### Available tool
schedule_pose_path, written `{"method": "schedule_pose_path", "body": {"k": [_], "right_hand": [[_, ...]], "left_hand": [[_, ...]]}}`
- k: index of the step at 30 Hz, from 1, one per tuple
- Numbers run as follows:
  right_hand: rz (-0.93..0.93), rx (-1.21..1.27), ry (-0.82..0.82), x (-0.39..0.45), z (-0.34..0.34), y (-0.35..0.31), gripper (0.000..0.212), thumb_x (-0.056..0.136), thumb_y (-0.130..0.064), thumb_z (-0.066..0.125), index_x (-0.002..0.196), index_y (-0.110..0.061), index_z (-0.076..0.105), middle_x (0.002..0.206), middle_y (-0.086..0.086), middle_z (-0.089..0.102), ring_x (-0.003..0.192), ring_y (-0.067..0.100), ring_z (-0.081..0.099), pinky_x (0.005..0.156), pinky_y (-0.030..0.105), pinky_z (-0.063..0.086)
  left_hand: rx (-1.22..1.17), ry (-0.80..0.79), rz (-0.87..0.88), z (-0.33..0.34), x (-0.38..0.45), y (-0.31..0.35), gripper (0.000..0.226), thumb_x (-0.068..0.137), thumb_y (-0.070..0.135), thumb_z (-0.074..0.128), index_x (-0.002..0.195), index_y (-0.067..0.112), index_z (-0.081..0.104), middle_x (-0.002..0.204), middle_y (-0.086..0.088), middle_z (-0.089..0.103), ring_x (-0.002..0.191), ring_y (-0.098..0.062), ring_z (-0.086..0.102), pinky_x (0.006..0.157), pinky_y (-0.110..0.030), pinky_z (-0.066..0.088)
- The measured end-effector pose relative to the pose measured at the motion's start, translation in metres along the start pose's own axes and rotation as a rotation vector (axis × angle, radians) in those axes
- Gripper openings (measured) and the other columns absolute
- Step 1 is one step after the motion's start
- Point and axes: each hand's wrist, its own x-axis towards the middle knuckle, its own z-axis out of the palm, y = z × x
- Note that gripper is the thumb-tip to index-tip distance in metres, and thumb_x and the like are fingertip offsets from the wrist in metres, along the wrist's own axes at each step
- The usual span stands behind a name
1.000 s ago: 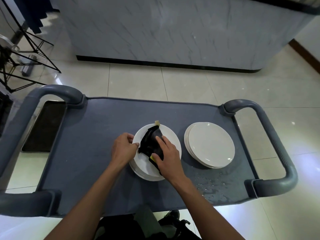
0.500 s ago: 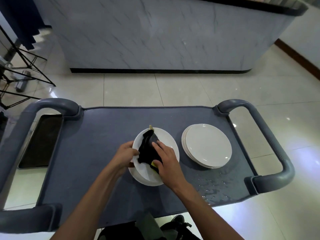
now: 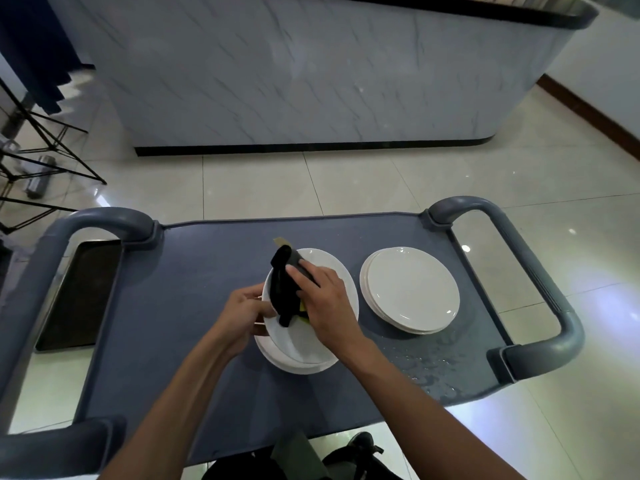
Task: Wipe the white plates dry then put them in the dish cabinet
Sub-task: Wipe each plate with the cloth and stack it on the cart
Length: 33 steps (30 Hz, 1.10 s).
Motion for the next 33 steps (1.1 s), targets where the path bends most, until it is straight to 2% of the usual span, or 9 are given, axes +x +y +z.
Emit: {"method": "schedule_pose_path", "body": {"k": [7,12,19,22,27,33], "right_hand": [[0.123,-0.049,0.118,0.031,-0.028,0.005,0.047,0.098,-0.009,0.056,0.143,-0.021,0.054,0.144,0.008,0.055,0.120,0.033,0.052,0.100,0.052,0.043],[0.225,-0.081,0.142,0.039,-0.039,0.017,0.047,0.097,-0.010,0.055,0.142,-0.022,0.056,0.143,0.004,0.056,0.121,0.031,0.050,0.101,0.047,0.040],[0.329,-0.034,0.128,0.022,-0.040,0.032,0.048,0.096,-0.008,0.056,0.141,-0.024,0.057,0.137,0.000,0.058,0.119,0.028,0.048,0.101,0.043,0.040],[0.320,-0.015,0.116,0.011,-0.038,0.029,0.049,0.095,-0.008,0.057,0.140,-0.025,0.058,0.136,-0.001,0.058,0.117,0.027,0.048,0.098,0.042,0.042],[0.264,0.007,0.108,-0.003,-0.030,0.012,0.047,0.094,-0.009,0.060,0.137,-0.026,0.061,0.133,-0.003,0.060,0.114,0.025,0.050,0.095,0.041,0.043],[0.185,0.078,0.041,-0.006,-0.018,-0.021,0.047,0.092,-0.011,0.061,0.136,-0.030,0.061,0.132,-0.006,0.061,0.118,0.022,0.052,0.096,0.042,0.044]], "left_hand": [[-0.113,0.071,0.053,0.005,-0.005,0.003,0.043,0.074,-0.017,0.052,0.091,0.012,0.078,0.081,-0.012,0.071,0.066,-0.024,0.065,0.052,-0.032,0.053],[-0.234,0.128,0.079,0.009,-0.005,0.006,0.046,0.075,-0.017,0.051,0.090,0.016,0.078,0.080,-0.009,0.070,0.067,-0.023,0.062,0.057,-0.033,0.054],[-0.361,0.190,0.091,0.006,0.000,0.011,0.045,0.077,-0.015,0.049,0.096,0.014,0.076,0.078,-0.007,0.071,0.063,-0.021,0.064,0.052,-0.033,0.054],[-0.399,0.213,0.089,0.006,0.003,0.013,0.045,0.076,-0.015,0.049,0.090,0.017,0.077,0.074,-0.005,0.070,0.059,-0.018,0.063,0.049,-0.032,0.053],[-0.414,0.247,0.083,0.007,0.009,0.015,0.045,0.076,-0.013,0.050,0.080,0.022,0.079,0.076,-0.005,0.070,0.071,-0.026,0.060,0.058,-0.035,0.053],[-0.420,0.243,0.111,0.009,0.009,0.020,0.041,0.079,-0.014,0.048,0.098,0.012,0.074,0.091,-0.016,0.070,0.080,-0.034,0.062,0.069,-0.043,0.054]]}}
